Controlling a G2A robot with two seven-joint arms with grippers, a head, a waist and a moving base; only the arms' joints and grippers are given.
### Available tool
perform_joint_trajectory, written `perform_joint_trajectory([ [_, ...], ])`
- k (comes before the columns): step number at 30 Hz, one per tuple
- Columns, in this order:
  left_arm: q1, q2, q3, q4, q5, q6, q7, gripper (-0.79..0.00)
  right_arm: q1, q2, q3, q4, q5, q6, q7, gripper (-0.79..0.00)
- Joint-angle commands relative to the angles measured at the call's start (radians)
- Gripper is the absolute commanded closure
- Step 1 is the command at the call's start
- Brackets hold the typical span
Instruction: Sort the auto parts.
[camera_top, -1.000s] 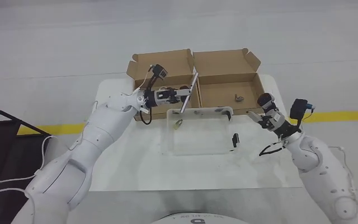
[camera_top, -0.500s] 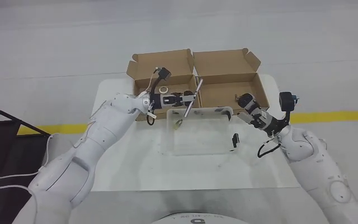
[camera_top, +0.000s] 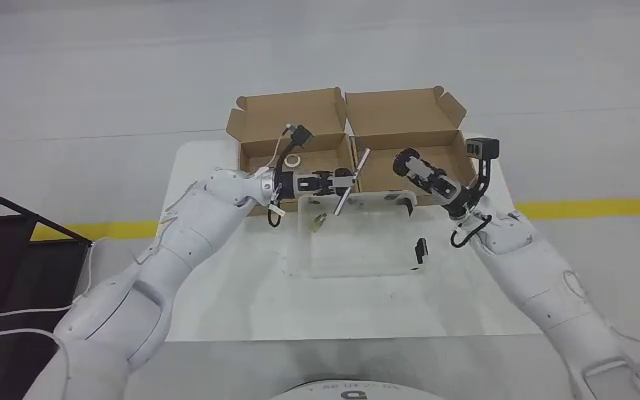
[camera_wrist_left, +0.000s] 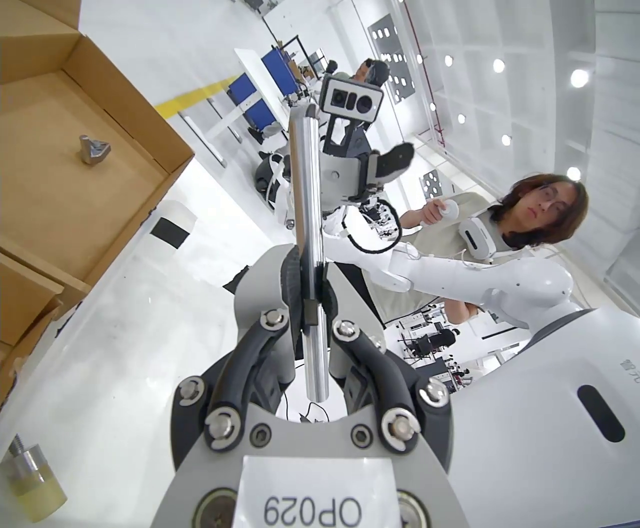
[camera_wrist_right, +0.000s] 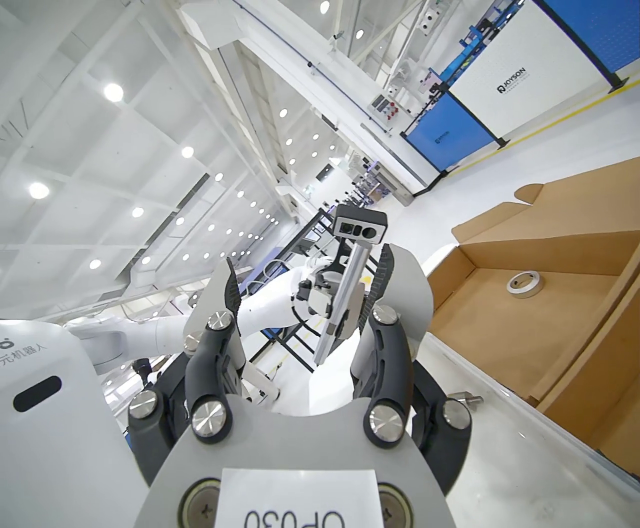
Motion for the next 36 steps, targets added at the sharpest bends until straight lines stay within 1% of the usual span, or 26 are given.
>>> perform_joint_trajectory([
  [1,0.000,0.002,0.002,-0.007,0.012,-0.008,0.008,0.000,0.015,-0.007,-0.011,0.020,-0.007,0.037,-0.005,-0.465],
  [3,0.000,0.004,0.004,-0.012,0.022,-0.014,0.014,0.000,0.026,-0.013,-0.022,0.026,-0.017,0.060,-0.005,-0.471],
  [5,0.001,0.005,0.007,-0.018,0.028,-0.016,0.016,0.000,0.036,-0.021,-0.038,0.032,-0.026,0.077,-0.001,-0.517],
  [6,0.001,0.006,0.009,-0.021,0.031,-0.018,0.018,0.000,0.039,-0.025,-0.047,0.033,-0.028,0.080,0.001,-0.563],
  [8,0.001,0.006,0.014,-0.026,0.034,-0.018,0.018,0.000,0.047,-0.032,-0.063,0.037,-0.032,0.086,0.007,-0.585],
  [10,0.001,0.006,0.018,-0.029,0.033,-0.017,0.018,0.000,0.054,-0.039,-0.076,0.042,-0.038,0.089,0.011,-0.631],
  [13,-0.001,0.005,0.023,-0.031,0.032,-0.019,0.020,0.000,0.064,-0.049,-0.092,0.051,-0.047,0.092,0.015,-0.653],
  [18,-0.001,0.006,0.031,-0.035,0.031,-0.023,0.023,0.000,0.079,-0.063,-0.108,0.065,-0.044,0.091,0.029,-0.606],
  [20,0.000,0.006,0.034,-0.035,0.029,-0.025,0.025,0.000,0.083,-0.067,-0.113,0.066,-0.045,0.089,0.036,-0.576],
  [22,0.000,0.006,0.038,-0.035,0.030,-0.026,0.026,0.000,0.086,-0.072,-0.118,0.064,-0.045,0.085,0.046,-0.514],
  [23,0.000,0.006,0.040,-0.033,0.028,-0.026,0.026,0.000,0.085,-0.073,-0.120,0.061,-0.043,0.082,0.052,-0.477],
  [24,-0.001,0.005,0.041,-0.033,0.026,-0.026,0.026,0.000,0.085,-0.075,-0.121,0.060,-0.040,0.079,0.057,-0.416],
  [25,-0.001,0.005,0.042,-0.033,0.025,-0.027,0.027,0.000,0.083,-0.076,-0.122,0.059,-0.035,0.077,0.062,-0.391],
  [36,-0.005,0.007,0.059,-0.039,0.024,-0.034,0.034,0.000,0.073,-0.086,-0.119,0.053,0.051,0.079,0.141,-0.363],
])
